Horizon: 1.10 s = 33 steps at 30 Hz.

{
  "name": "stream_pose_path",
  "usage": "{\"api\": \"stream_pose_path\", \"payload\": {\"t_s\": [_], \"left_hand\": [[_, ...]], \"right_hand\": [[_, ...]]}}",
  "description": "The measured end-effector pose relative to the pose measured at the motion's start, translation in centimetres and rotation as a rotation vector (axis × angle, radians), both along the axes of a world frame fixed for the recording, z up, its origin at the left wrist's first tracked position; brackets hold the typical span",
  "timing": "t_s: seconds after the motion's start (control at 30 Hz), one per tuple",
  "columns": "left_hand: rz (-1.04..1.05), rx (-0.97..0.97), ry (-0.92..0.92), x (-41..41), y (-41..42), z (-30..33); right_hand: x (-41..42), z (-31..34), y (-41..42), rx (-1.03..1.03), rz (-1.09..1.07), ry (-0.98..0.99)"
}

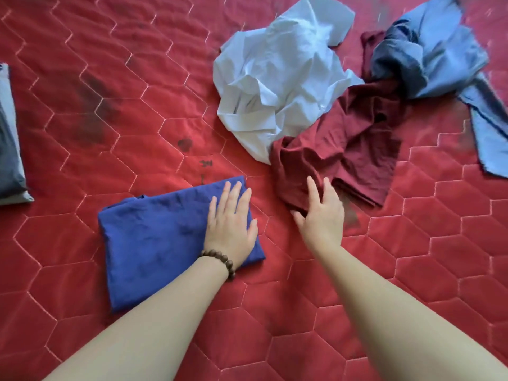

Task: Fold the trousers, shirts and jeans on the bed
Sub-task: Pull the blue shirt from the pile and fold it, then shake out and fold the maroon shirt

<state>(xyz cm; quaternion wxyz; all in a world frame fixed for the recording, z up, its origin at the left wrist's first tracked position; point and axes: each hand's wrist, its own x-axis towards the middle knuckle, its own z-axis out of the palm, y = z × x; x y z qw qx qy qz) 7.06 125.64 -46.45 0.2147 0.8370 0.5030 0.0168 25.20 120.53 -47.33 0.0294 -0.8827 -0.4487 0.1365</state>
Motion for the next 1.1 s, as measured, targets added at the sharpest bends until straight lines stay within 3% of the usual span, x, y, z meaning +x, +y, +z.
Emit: {"api": "stream_pose_path", "payload": {"t_s": [0.17, 0.33, 0.53, 0.73, 0.9, 1.1], "left_hand": [[-0.19, 0.005, -0.06, 3.8, -0.3, 0.4], [-0.369, 0.068, -0.14, 7.1, -1.3, 2.1], [-0.506, 0.065, -0.271, 12.2, -4.8, 8.3], [-0.336, 0.029, -0.356, 18.1, -10.6, 18.8], [-0.161, 0.101, -0.488, 21.8, -13.7, 30.0], [-0.176, 0.141, -0.588, 23.0, -15.9, 41.0]], "right_hand": [[1.6, -0.3, -1.1, 0.165, -0.012, 0.195], [2.7, 2.7, -5.2, 0.365, 0.107, 0.373], [7.9, 8.5, -11.6, 0.507, 0.095, 0.483], [12.2, 16.9, -17.2, 0.66, -0.087, 0.575], [14.5, 25.4, -20.9, 0.646, -0.05, 0.599], [18.3, 35.7, -22.7, 0.837, -0.109, 0.627]]}}
